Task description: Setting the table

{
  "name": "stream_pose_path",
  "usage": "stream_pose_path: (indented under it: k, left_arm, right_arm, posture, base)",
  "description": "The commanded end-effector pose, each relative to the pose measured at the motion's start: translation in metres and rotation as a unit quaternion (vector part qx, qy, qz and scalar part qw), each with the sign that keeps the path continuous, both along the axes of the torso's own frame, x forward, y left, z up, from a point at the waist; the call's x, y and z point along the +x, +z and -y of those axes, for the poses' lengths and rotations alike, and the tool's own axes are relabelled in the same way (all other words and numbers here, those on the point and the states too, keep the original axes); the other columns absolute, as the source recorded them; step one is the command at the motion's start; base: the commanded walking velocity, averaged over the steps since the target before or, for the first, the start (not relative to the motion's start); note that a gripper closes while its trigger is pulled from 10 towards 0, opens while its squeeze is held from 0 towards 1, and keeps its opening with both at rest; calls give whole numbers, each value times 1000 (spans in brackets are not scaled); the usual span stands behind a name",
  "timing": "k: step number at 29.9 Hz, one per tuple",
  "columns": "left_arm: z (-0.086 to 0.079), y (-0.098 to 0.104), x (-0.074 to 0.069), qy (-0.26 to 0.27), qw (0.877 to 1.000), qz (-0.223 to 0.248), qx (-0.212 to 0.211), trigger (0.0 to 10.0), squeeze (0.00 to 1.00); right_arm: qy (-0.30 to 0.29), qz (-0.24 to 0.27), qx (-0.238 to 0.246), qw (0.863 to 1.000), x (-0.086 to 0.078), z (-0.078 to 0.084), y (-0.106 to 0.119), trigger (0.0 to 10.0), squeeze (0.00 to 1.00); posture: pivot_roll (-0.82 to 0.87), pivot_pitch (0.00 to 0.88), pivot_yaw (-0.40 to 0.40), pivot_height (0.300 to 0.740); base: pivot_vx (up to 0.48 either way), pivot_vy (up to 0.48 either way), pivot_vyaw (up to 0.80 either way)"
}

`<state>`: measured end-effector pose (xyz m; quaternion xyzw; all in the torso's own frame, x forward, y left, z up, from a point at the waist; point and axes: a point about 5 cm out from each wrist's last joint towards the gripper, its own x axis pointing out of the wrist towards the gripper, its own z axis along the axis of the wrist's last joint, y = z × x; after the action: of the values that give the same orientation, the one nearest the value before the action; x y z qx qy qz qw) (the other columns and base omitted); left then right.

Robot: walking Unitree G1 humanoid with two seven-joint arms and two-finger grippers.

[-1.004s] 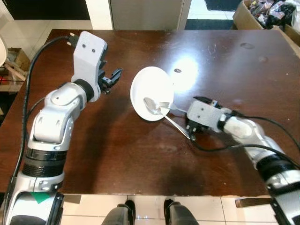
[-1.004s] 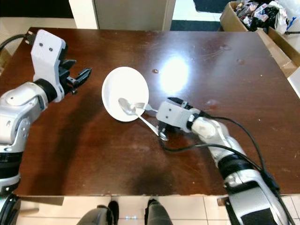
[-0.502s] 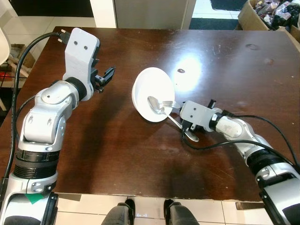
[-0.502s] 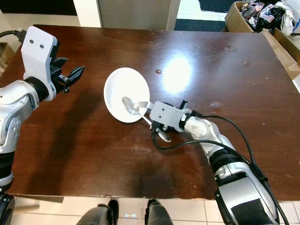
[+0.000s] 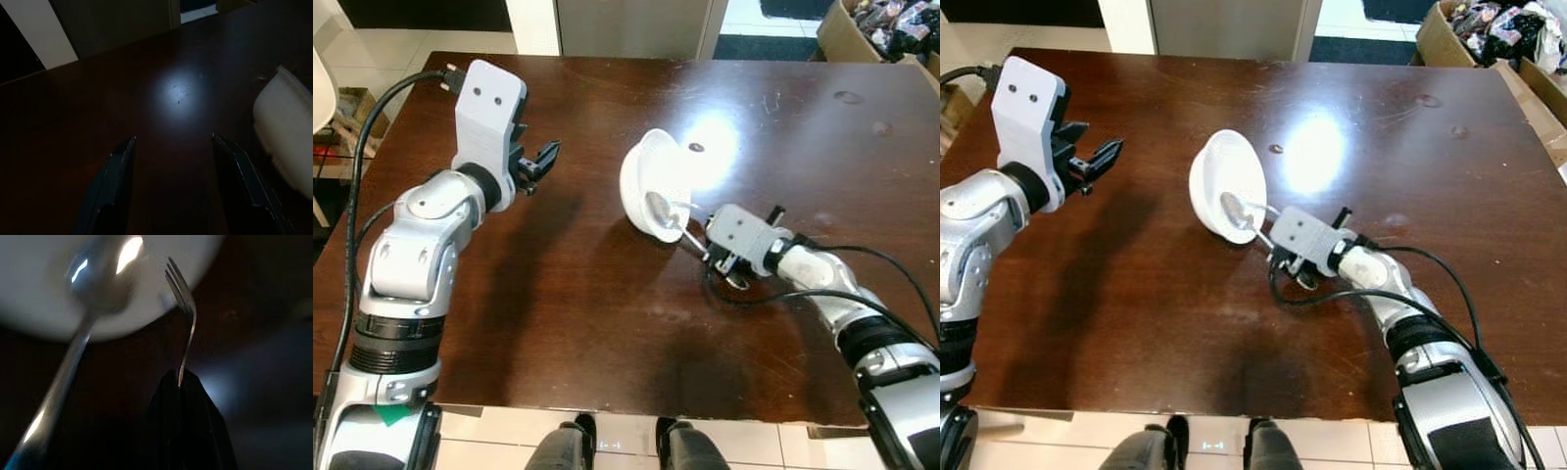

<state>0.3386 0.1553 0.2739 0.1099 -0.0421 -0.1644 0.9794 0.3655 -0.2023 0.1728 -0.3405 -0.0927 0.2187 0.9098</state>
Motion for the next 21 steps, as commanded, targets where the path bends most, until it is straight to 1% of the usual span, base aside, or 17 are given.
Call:
stream_pose_path:
  k: [1,2,3,4,5,6,7,8,9,10,11,12,13,14,17,19,21]
  left_arm:
    - [3,-6,-3,-1,1000,-3,-8,10000,0]
    - [3,-6,-3,-1,1000,-3,-8,10000,0]
    - [5,-7,-3,-2,1000,-2,-13,10000,0]
    - [5,-7,-3,-2,1000,-2,-13,10000,0]
    - [6,-7,-3,0,1000,2,-21,10000,0]
    - [8,-7,-4,-1,1000,7,-28,10000,0]
    - [9,-6,-5,1,1000,19,-25,10000,0]
    - [9,-5,-6,2,999,28,-21,10000,0]
    - [10,-3,-8,-1,999,39,-32,10000,0]
    - [10,-3,-8,-1,999,39,-32,10000,0]
    - [9,-1,-9,1,998,44,-39,10000,0]
    - [7,0,-10,5,998,52,-48,10000,0]
    - [7,0,-10,6,997,54,-50,10000,0]
    - [7,0,-10,6,997,54,-50,10000,0]
    - [7,-4,-15,3,997,53,-63,10000,0]
    - [8,-6,-17,0,996,53,-66,10000,0]
    - [9,-7,-18,-1,996,55,-69,10000,0]
  right_arm:
    - [-6,46,95,994,-3,2,30,0,0]
    - [-6,46,95,994,-3,2,30,0,0]
    - [-6,58,128,990,-6,2,38,4667,0]
    - [-6,58,128,990,-6,2,38,4667,0]
    - [-4,69,179,982,-11,-1,49,10000,0]
    - [-1,79,222,972,-17,-4,57,10000,0]
    - [-6,86,278,957,-23,-8,63,10000,0]
    - [-9,89,313,946,-27,-10,67,10000,0]
    - [-6,94,364,927,-35,-16,72,10000,0]
    - [-6,94,364,927,-35,-16,72,10000,0]
    - [-4,97,393,914,-39,-19,75,10000,0]
    - [2,98,451,887,-45,-25,81,10000,0]
    - [5,93,477,874,-48,-27,84,10000,0]
    - [5,93,477,874,-48,-27,84,10000,0]
    - [43,64,562,823,-59,-45,91,10000,0]
    - [60,44,598,798,-63,-53,92,10000,0]
    - [70,24,618,782,-67,-56,92,10000,0]
  posture:
    - [-102,172,84,740]
    - [-102,172,84,740]
    - [-112,166,82,740]
    - [-112,166,82,740]
    - [-120,161,82,740]
    - [-125,158,82,740]
    - [-129,155,83,740]
    - [-129,155,83,740]
    - [-132,149,83,740]
    - [-132,149,83,740]
    - [-134,144,85,740]
    - [-138,138,91,740]
    - [-138,138,91,740]
    - [-138,138,91,740]
    - [-146,124,95,740]
    - [-147,120,95,740]
    - [-147,120,95,740]
  base:
    - [0,0,0]
    - [0,0,0]
    - [0,0,0]
    - [0,0,0]
    - [0,0,0]
    - [0,0,0]
    - [0,0,0]
    - [0,0,0]
    - [0,0,0]
    - [0,0,0]
    - [0,0,0]
    - [0,0,0]
    - [0,0,0]
    - [0,0,0]
    - [0,0,0]
    - [0,0,0]
    - [0,0,0]
